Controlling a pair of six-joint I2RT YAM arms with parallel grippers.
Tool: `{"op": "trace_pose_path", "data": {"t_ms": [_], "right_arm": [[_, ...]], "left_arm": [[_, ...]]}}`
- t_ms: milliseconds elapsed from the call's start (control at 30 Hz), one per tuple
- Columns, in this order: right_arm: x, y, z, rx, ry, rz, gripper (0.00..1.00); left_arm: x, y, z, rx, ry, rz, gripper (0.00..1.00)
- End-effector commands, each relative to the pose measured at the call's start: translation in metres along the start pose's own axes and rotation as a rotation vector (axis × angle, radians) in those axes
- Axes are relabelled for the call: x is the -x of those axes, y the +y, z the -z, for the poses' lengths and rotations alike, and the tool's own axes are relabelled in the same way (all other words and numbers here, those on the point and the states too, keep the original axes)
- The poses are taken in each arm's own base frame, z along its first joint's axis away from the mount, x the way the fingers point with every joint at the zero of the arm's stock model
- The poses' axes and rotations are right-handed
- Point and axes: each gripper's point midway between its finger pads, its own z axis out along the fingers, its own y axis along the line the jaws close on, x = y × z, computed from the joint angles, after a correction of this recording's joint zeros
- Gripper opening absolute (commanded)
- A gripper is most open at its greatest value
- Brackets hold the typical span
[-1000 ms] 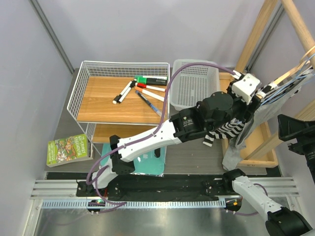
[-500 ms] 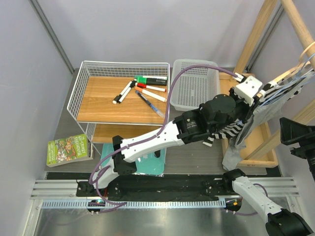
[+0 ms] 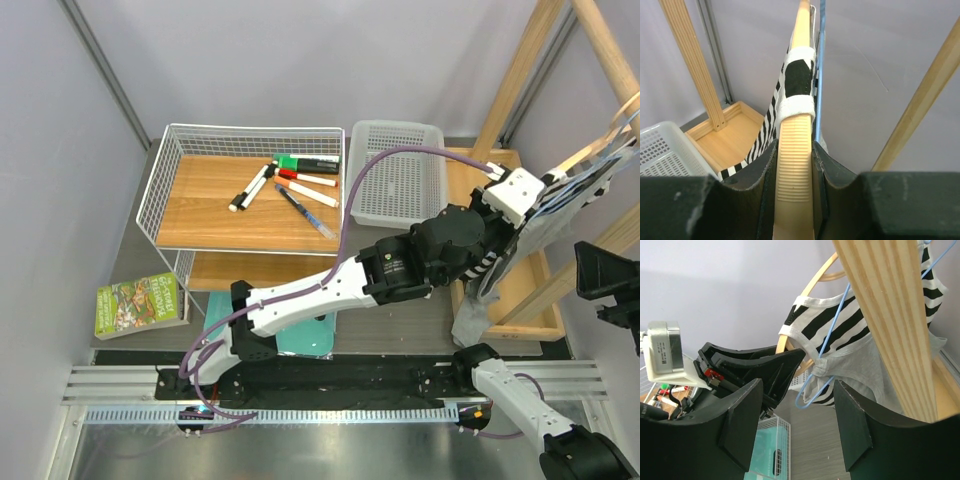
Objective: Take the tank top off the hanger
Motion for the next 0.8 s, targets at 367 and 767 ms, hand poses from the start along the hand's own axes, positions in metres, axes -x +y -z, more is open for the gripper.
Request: {"op": "trace_pose_path", "data": {"t_ms": [367,767], "right_arm": [[0.030,-0.044,0.045,-0.131,-0.154,-0.077,0.67],[0.024,-0.032,0.034,-0.098,-0.118,-0.082,0.67]], "left_arm": [[0.128,0.013,0.031,-0.004,-0.337,0.133,0.00],[0.172,0.017,0.047,-0.029,-0.460,0.180,0.00]]}}
